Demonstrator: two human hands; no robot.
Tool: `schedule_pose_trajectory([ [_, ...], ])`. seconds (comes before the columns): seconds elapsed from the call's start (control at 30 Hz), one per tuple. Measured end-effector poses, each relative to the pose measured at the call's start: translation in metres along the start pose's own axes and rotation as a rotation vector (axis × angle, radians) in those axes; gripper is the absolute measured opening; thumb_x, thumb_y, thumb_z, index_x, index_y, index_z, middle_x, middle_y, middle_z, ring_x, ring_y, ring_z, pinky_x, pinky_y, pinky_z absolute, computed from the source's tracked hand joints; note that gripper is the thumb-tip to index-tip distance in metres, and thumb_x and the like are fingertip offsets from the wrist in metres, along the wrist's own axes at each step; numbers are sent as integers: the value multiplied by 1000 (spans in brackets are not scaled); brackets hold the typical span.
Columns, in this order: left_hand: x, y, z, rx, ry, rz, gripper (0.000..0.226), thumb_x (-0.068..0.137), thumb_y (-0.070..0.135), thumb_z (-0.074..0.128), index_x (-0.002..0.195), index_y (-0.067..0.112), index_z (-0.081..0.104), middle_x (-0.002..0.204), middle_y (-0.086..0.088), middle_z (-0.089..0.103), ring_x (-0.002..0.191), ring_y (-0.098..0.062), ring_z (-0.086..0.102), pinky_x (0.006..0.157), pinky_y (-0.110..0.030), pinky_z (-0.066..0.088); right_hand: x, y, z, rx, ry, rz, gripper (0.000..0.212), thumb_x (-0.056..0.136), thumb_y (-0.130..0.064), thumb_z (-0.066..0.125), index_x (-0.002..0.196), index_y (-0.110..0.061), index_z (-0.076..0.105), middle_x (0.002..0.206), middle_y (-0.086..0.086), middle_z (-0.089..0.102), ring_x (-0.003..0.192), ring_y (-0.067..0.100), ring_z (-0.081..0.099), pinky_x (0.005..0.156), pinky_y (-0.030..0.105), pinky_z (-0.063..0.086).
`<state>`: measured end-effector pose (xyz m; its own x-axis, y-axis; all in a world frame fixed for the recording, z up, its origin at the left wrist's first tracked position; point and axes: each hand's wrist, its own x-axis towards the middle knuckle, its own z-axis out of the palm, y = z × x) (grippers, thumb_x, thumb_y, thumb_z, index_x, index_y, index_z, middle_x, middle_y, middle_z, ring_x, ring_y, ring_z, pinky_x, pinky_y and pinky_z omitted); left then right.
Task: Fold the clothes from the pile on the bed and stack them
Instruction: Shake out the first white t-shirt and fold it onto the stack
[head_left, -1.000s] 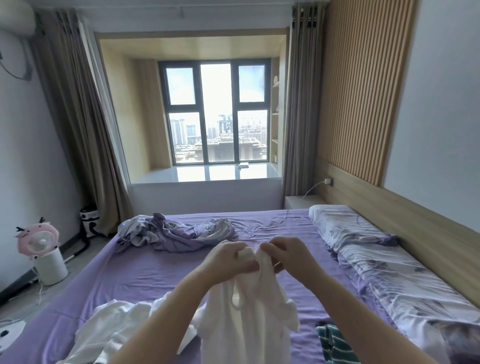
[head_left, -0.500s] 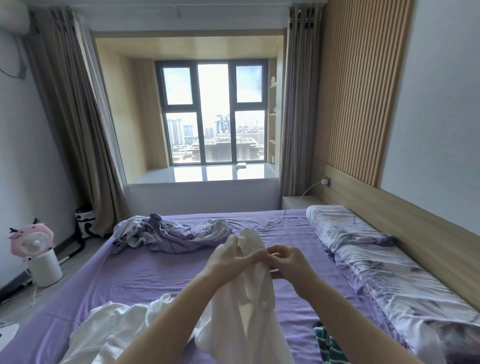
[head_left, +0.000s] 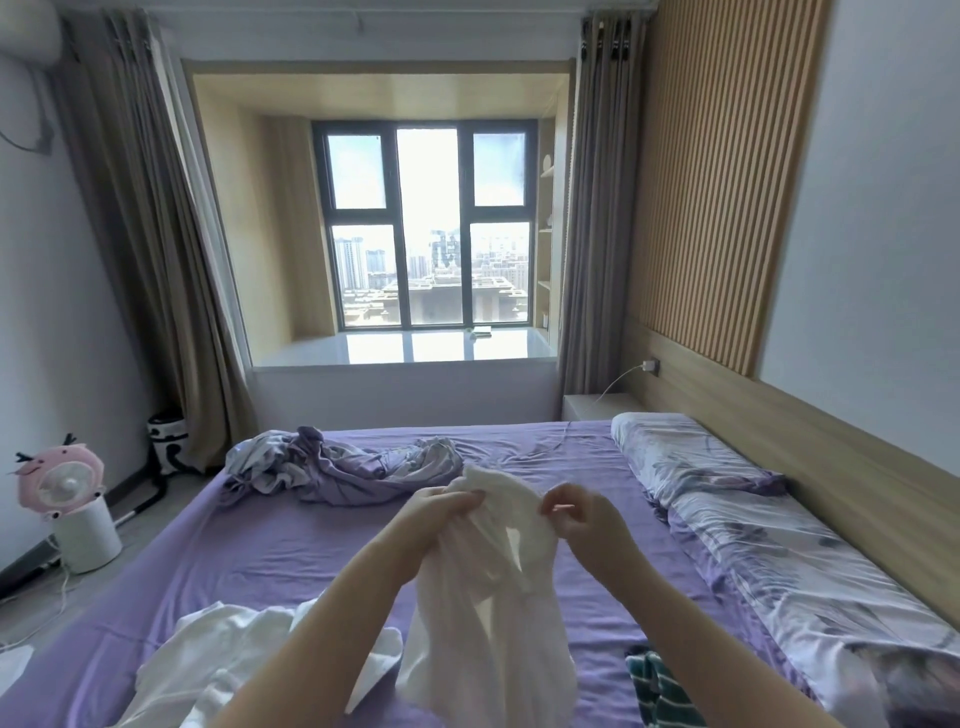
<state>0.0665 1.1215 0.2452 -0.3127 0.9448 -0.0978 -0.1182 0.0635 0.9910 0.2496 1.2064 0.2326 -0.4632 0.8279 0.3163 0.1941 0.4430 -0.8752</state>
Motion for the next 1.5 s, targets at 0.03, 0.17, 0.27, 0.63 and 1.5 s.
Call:
schedule_pose_trajectory([
  [0.03,1,0,2,-28,-15,2,15,86,8,62,97,4,71,87,-14,68,75,-24,62,68,-29,49,-3,-2,5,-87,-80,-61,22,81,3,58,82,-18,67,83,-1,64,80,17,62,76,28,50],
  [0.17,-2,6,13,74,-12,-25,14,83,13,59,88,12,72,83,-10,64,76,-24,57,72,-31,42,-10,-2,25,-287,-162,-163,34,75,-29,75,104,-14,67,101,-4,54,95,11,53,80,13,35],
  [0.27,-4,9,14,161,-10,-2,14,81,12,57,76,17,69,75,-4,61,70,-19,53,67,-29,41,-10,-3,25,-193,-125,-195,20,76,-28,75,91,-16,71,96,-3,60,89,11,54,78,17,38],
  [0.63,-9,1,5,202,114,175,13,76,19,78,80,9,70,69,1,65,59,-9,59,57,-21,47,-7,-9,10,-28,131,-134,11,92,-8,54,89,-14,62,94,-2,63,82,9,59,71,10,43],
  [1.5,0,12,-42,545,197,256,17,84,3,66,95,14,72,95,1,67,87,-6,59,71,-4,42,11,11,-37,-130,-248,111,35,78,-7,68,109,-17,56,78,2,57,73,13,52,68,21,41],
])
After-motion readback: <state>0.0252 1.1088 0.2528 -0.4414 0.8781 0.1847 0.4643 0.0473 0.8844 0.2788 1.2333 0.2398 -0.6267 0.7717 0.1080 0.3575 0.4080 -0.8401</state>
